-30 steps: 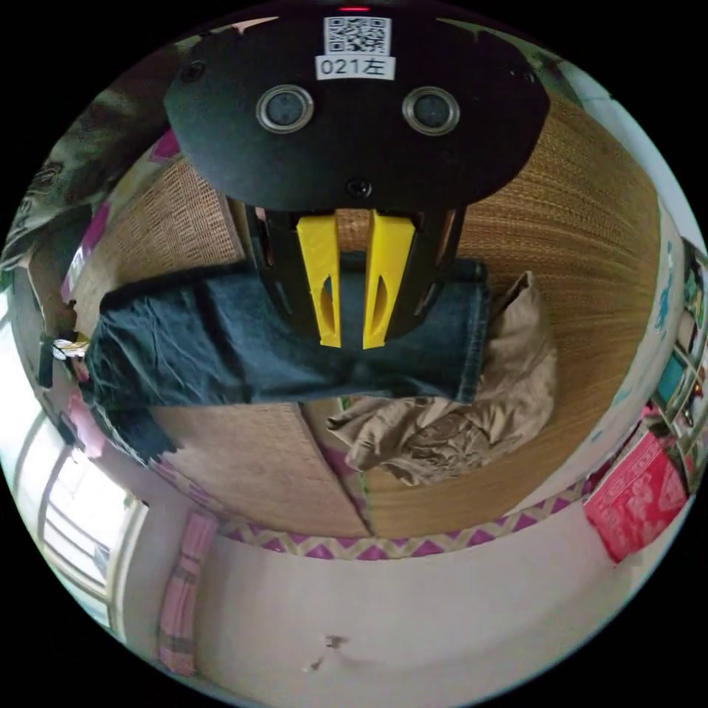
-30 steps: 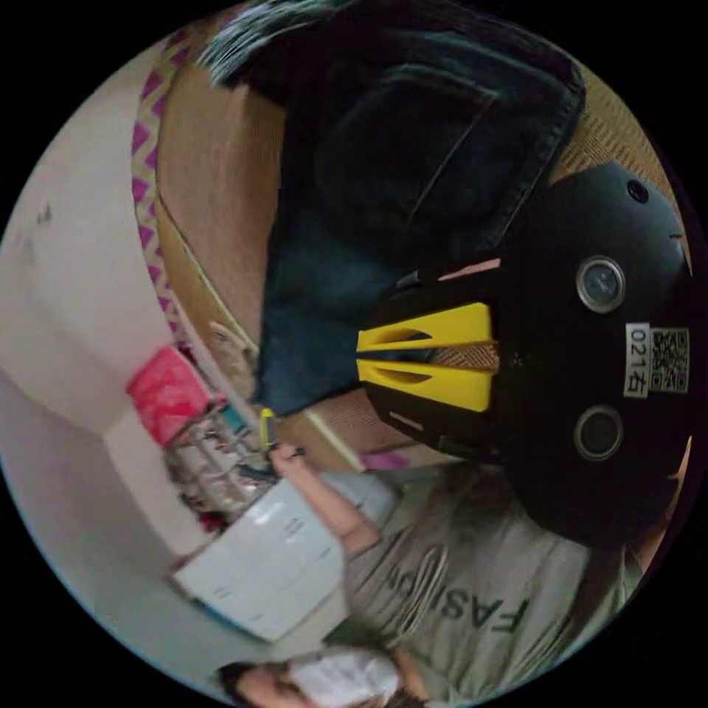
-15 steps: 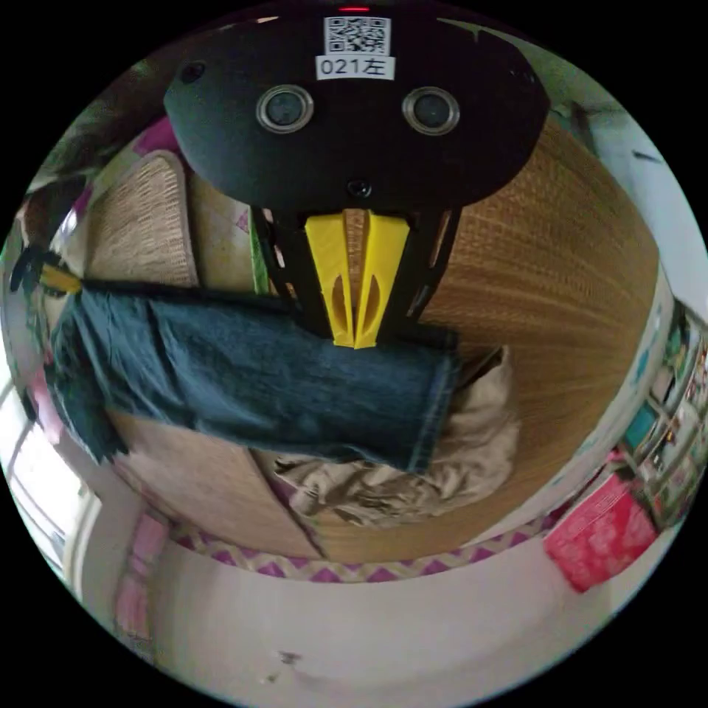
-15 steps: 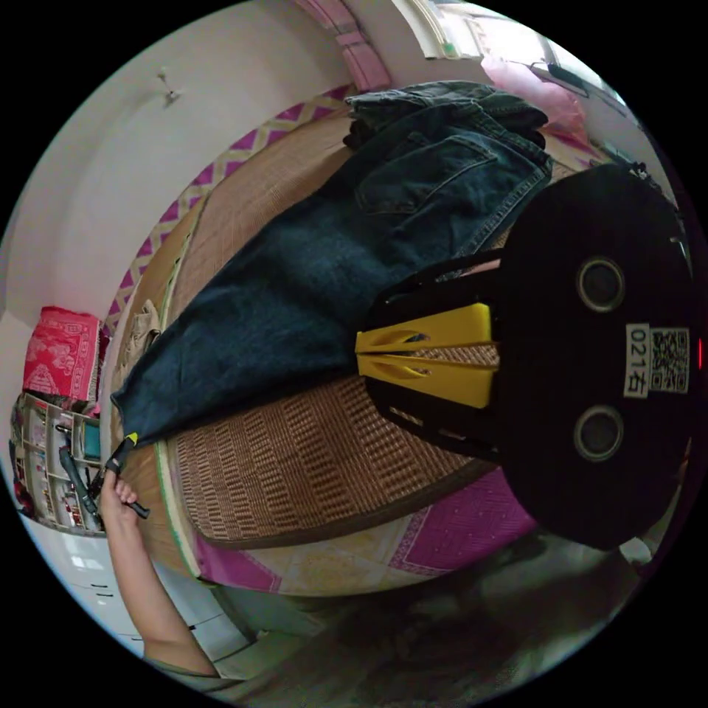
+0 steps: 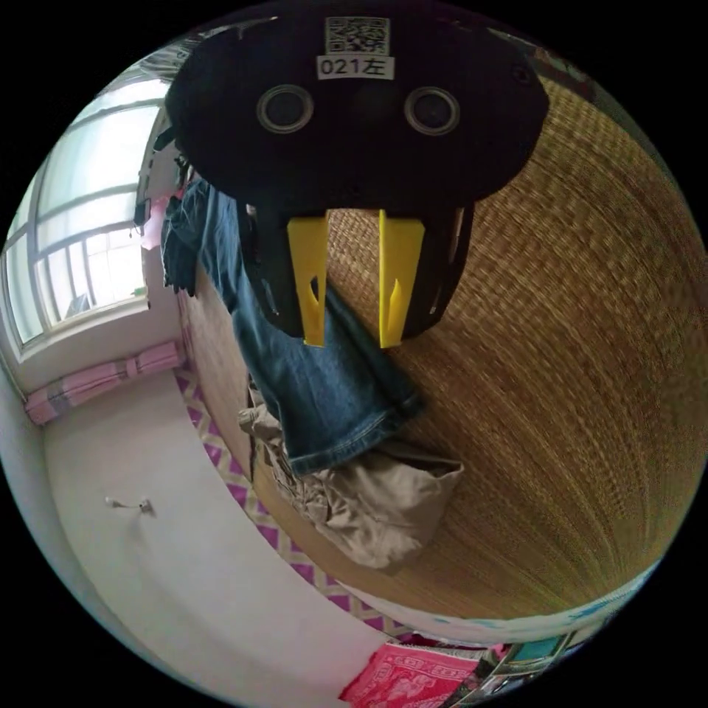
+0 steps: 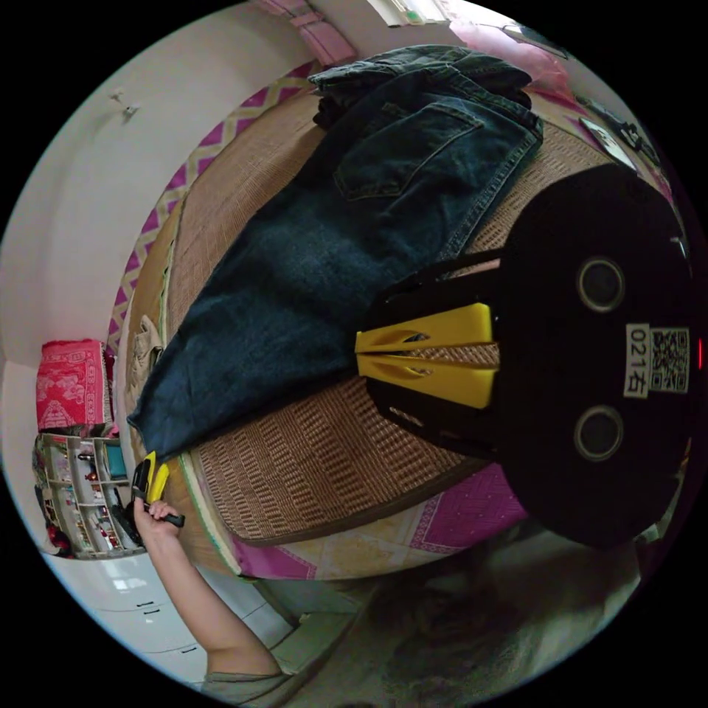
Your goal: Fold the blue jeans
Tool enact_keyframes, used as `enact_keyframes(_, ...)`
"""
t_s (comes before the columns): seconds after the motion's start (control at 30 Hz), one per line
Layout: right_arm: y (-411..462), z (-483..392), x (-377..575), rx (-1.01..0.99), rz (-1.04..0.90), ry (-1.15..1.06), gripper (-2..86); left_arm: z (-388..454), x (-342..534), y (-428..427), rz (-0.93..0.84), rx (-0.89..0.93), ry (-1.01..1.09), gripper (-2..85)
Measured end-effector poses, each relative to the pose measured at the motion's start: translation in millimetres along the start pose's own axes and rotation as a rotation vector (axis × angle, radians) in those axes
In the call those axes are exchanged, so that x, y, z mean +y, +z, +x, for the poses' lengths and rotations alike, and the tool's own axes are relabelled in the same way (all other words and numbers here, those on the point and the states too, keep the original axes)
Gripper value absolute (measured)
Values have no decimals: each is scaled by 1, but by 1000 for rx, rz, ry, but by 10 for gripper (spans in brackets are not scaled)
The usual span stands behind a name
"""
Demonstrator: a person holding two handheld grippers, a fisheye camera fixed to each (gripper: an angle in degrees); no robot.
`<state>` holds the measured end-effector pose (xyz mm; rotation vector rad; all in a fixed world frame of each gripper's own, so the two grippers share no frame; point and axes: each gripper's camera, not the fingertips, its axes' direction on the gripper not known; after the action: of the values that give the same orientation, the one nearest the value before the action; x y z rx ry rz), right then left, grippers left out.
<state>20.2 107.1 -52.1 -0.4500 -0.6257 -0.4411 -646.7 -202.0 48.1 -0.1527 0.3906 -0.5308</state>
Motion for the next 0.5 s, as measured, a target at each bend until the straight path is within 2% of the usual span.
enact_keyframes(0.17, 1, 14, 4, -37, 22, 42, -6, -8, 4, 10, 53, 77, -70, 54)
enact_keyframes(0.27, -1, 18, 4, -17, 26, 44, -5, -12, 17, 5, 111, 227, -80, 8)
enact_keyframes(0.37, -5, 28, 3, -1, 37, 51, -2, 25, 32, -20, 181, 255, 60, -4)
enact_keyframes(0.5, -45, 83, 25, -185, 159, 246, 34, 137, 68, -61, 259, 147, 347, -8)
